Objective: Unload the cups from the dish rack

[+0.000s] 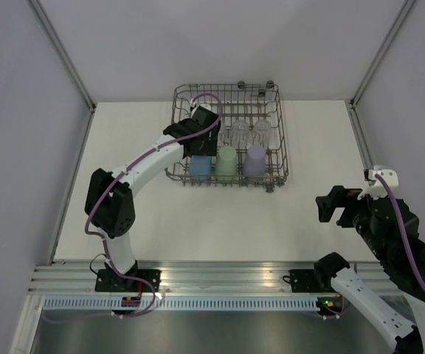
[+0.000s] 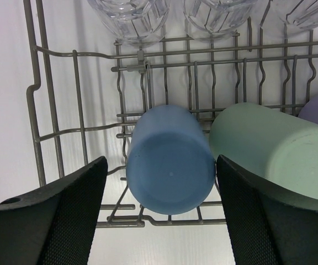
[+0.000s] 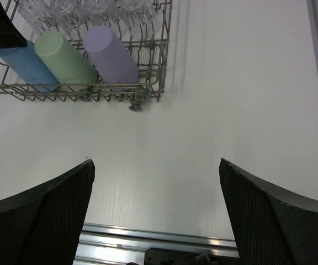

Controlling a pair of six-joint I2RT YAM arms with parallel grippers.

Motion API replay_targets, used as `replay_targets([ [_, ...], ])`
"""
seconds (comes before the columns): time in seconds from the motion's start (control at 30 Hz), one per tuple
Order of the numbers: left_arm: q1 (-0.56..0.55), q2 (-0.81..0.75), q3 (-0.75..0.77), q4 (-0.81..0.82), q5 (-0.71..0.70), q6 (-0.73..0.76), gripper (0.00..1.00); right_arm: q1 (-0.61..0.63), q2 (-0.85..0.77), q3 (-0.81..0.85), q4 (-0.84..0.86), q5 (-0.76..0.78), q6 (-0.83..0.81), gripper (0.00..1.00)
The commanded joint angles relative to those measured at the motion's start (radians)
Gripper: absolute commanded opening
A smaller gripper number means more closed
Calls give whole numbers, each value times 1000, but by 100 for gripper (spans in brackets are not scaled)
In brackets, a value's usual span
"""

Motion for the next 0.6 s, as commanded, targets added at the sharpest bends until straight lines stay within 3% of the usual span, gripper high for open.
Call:
replay_targets([
  [0.0,0,8,-13,22,8,21,82,4,-5,14,1,-5,-5,98],
  [0.4,-1,25,-45,21,43,6,78,4,-5,1,12,-24,-5,98],
  [0.5,-1,28,-50,22,53,1,67,5,0,1,13,-24,-6,98],
  [0.57,-1,22,-48,22,56,3,53,5,0,1,15,-27,-8,98],
])
